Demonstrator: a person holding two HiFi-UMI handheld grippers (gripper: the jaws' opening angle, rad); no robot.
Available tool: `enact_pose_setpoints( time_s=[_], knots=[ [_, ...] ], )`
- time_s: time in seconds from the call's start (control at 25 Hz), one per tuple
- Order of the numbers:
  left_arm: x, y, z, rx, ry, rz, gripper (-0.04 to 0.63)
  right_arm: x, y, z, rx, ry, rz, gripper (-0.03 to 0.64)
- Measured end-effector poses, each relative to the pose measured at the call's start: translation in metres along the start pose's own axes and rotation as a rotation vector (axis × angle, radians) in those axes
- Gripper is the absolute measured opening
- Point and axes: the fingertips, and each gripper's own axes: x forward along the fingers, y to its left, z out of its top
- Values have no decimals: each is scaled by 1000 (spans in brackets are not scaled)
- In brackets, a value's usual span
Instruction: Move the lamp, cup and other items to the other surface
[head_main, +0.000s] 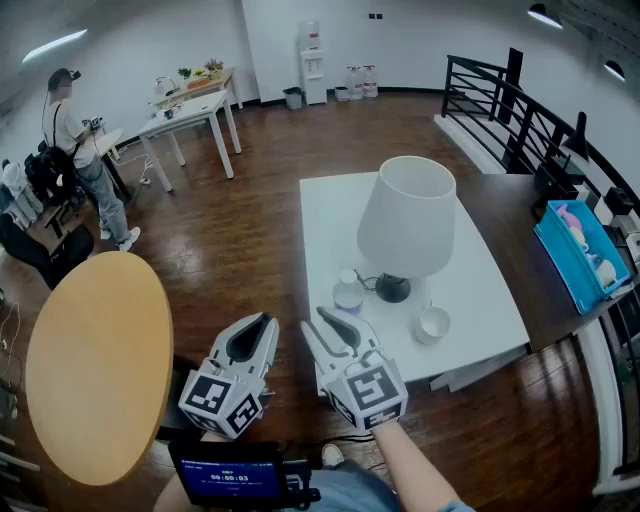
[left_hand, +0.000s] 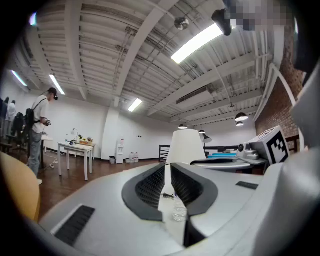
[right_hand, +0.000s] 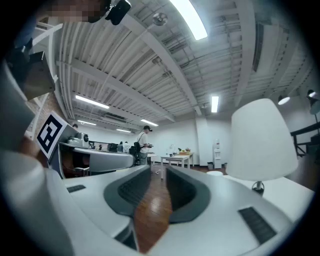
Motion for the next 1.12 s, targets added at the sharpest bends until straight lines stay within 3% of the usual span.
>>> enact_pose_setpoints(
  time_s=[0.04, 0.24, 0.4, 0.88, 0.92, 1.0, 1.12],
  knots=[
    [5, -6, -5, 5, 10, -16, 49, -6, -9, -5, 0, 16, -25, 169],
    [24, -27, -22, 20, 54, -84, 49, -25, -56, -30, 2, 75, -165, 236],
    [37, -31, -33, 6, 87, -118, 49, -15, -80, -54, 24, 119, -202, 360],
    [50, -3, -38, -9, 110, -87, 49, 39, -98, -110, 19, 246, -156, 399],
    [52, -2, -38, -8, 112, -86, 49, 41, -98, -111, 13, 248, -146, 387],
    [54, 0, -38, -5, 116, -86, 49, 43, -98, -110, -1, 246, -131, 293],
    [53, 4, -39, -8, 121, -71, 49, 43, -95, -108, -16, 240, -122, 288]
  ],
)
